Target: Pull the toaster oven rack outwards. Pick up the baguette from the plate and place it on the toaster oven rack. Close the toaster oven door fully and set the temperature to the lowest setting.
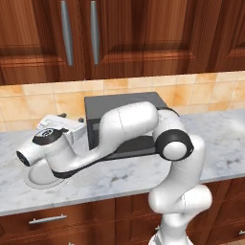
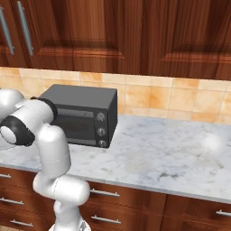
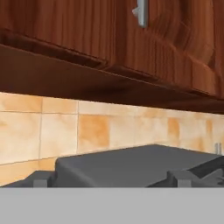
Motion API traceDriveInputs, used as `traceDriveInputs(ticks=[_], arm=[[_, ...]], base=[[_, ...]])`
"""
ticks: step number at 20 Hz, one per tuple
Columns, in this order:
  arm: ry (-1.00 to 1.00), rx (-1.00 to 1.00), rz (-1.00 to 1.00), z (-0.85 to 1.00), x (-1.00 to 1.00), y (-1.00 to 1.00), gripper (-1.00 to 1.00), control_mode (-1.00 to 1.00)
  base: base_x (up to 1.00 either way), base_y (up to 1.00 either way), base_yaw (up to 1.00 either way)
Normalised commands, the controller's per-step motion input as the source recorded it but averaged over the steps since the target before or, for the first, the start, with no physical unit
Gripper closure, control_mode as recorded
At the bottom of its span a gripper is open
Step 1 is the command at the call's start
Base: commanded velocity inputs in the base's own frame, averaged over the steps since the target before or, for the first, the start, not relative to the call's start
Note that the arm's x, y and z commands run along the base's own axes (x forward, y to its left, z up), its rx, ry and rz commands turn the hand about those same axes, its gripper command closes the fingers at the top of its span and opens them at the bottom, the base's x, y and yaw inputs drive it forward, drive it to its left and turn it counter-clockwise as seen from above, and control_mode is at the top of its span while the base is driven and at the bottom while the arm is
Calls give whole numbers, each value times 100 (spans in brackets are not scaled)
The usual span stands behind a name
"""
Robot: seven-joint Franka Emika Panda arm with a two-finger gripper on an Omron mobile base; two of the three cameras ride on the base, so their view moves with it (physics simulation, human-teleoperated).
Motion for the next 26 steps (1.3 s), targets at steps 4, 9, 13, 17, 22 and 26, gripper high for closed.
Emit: traceDriveInputs(ticks=[4,9,13,17,22,26], arm=[[-78,19,25,29,-100,-94,-100,-100],[-74,28,12,41,-100,-99,-100,-100],[-62,43,4,39,-100,-100,-100,-100],[-43,45,0,1,-100,-100,-100,-100],[-26,39,0,-10,-100,-100,-100,-100],[-22,32,0,-1,-52,-100,-100,-100]], base=[[0,0,0],[0,0,0],[0,0,0],[0,0,0],[0,0,0],[0,0,0]])
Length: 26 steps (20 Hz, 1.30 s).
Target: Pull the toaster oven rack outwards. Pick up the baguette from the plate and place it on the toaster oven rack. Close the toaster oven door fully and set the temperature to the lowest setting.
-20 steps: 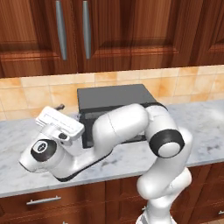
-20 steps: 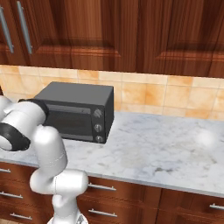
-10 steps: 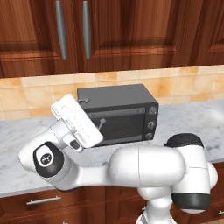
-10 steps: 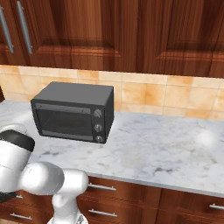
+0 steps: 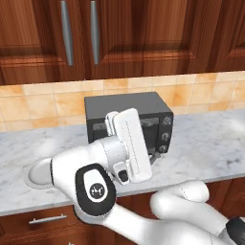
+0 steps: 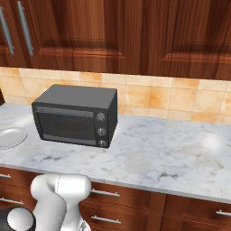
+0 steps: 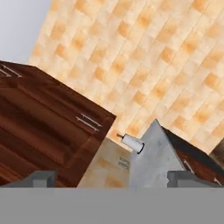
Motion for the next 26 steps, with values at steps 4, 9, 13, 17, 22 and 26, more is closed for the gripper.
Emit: traceDriveInputs(ticks=[4,9,13,17,22,26], arm=[[-12,37,0,-4,-17,-97,-100,-100],[0,50,1,-1,-6,-87,-100,-100],[-5,46,8,0,-14,-74,-100,-100],[-34,35,8,0,-25,-64,-100,-100],[-37,32,9,-3,-10,-63,-100,-100],[-24,35,11,-9,0,-48,-100,-100]], base=[[0,0,0],[0,0,0],[0,0,0],[0,0,0],[0,0,0],[0,0,0]])
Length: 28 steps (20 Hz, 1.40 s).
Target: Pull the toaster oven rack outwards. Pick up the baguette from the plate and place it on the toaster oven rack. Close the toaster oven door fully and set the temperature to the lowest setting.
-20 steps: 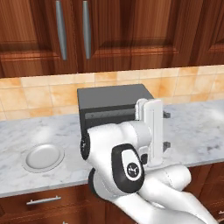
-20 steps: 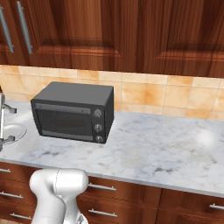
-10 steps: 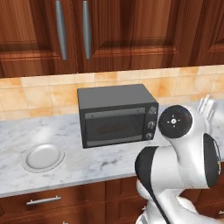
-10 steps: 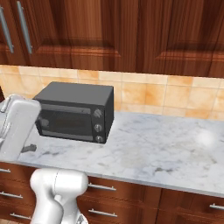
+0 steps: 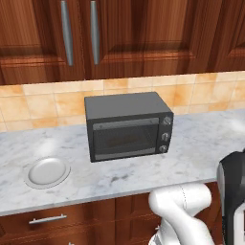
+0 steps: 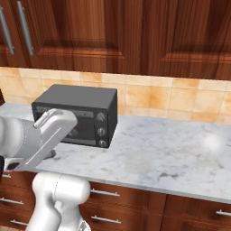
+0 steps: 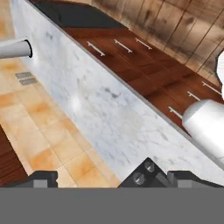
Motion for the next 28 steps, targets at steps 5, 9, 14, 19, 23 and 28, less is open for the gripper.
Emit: traceDriveInputs(ticks=[5,9,14,19,23,28], arm=[[-8,26,17,-19,6,-35,-100,-100],[-3,0,24,-20,4,-3,-100,-100],[-6,6,22,-24,28,0,-100,-100],[0,6,15,-1,57,0,-100,-100],[0,3,11,0,40,1,-100,-100],[-12,2,7,-5,6,0,-100,-100]], base=[[0,0,0],[0,0,0],[0,0,0],[0,0,0],[0,0,0],[0,0,0]])
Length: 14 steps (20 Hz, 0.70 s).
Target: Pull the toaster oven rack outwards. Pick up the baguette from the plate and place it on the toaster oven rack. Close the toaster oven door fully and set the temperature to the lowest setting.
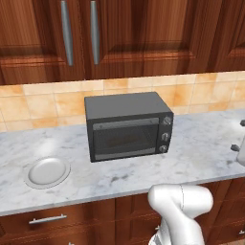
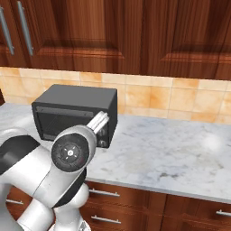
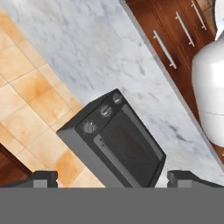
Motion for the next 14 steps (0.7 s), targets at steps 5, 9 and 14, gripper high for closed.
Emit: traceDriveInputs(ticks=[5,9,14], arm=[[-14,3,14,-2,13,3,-100,-100],[-10,0,8,0,24,12,-100,-100],[-13,1,5,0,32,14,-100,-100]], base=[[0,0,0],[0,0,0],[0,0,0]])
